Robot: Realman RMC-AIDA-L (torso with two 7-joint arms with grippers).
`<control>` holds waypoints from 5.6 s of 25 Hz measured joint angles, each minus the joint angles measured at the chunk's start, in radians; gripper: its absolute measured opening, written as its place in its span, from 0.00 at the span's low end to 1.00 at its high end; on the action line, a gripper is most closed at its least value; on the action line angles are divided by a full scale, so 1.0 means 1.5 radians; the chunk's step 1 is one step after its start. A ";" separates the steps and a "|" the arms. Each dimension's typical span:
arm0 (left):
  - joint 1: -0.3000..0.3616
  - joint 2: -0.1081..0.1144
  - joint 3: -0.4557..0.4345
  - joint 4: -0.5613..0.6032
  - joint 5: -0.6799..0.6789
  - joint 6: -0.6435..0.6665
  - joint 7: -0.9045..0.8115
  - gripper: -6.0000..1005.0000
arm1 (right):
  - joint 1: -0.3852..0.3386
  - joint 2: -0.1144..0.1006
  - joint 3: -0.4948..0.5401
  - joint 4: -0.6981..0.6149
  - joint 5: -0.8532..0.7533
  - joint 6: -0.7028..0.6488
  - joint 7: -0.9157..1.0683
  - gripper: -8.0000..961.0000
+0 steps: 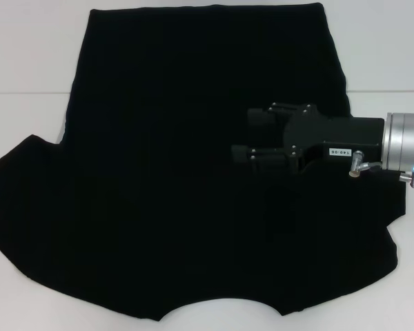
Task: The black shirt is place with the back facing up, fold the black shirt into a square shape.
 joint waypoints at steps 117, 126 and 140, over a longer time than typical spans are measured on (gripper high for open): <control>-0.073 -0.068 0.262 -0.187 -0.473 0.219 0.776 0.93 | 0.001 -0.112 -0.023 0.015 -0.435 0.192 0.842 0.67; -0.074 -0.068 0.262 -0.187 -0.470 0.218 0.772 0.93 | 0.000 -0.116 -0.024 0.015 -0.435 0.186 0.842 0.67; -0.076 -0.069 0.262 -0.188 -0.473 0.221 0.772 0.93 | 0.001 -0.117 -0.025 0.015 -0.435 0.175 0.839 0.66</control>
